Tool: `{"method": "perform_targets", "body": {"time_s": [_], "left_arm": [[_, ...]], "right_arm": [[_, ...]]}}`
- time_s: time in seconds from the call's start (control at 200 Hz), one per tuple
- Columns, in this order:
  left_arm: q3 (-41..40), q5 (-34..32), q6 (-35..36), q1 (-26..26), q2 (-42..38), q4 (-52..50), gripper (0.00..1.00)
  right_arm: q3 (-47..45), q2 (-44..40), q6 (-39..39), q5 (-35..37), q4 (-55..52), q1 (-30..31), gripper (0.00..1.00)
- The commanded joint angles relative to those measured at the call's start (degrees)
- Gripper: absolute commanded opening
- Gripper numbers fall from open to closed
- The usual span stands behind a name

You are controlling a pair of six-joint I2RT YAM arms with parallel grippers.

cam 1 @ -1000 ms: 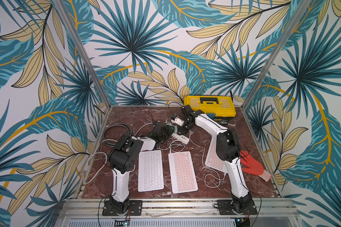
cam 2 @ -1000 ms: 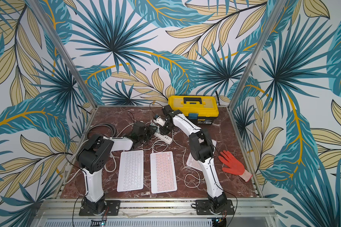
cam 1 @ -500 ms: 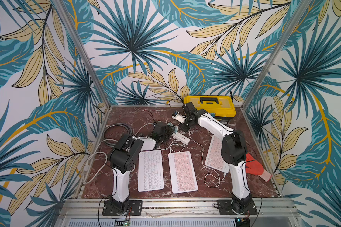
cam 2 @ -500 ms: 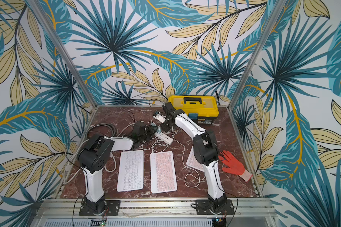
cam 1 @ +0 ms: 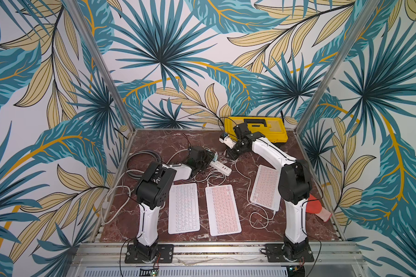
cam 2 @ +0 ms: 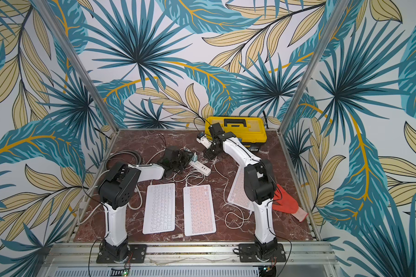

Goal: Unplug the wireless keyboard
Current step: Remove the plug from the socket.

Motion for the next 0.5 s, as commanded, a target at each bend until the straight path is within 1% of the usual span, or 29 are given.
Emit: {"method": "perform_targets", "body": {"time_s": [0.0,0.18,0.31,0.496], "left_arm": [[-1.83,-1.73,1.89,1.21,2.93,-12.59,0.53],[-1.48,0.48,6.04,1.35,-1.07,-12.61,0.6],[-1.88,1.72,9.87,1.33,-5.22,-12.65,0.65],[-2.51,6.87,15.71,1.22,-10.94,-12.83,0.66]], "right_arm": [[-3.47,-4.11,4.69,-8.16,0.37,-1.54,0.18],[-8.89,-7.75,6.66,-13.87,0.03,-3.3,0.18],[-13.97,-11.32,8.24,-16.65,2.95,-3.96,0.19],[-18.69,-14.25,10.29,-20.96,5.94,-4.87,0.19]]}}
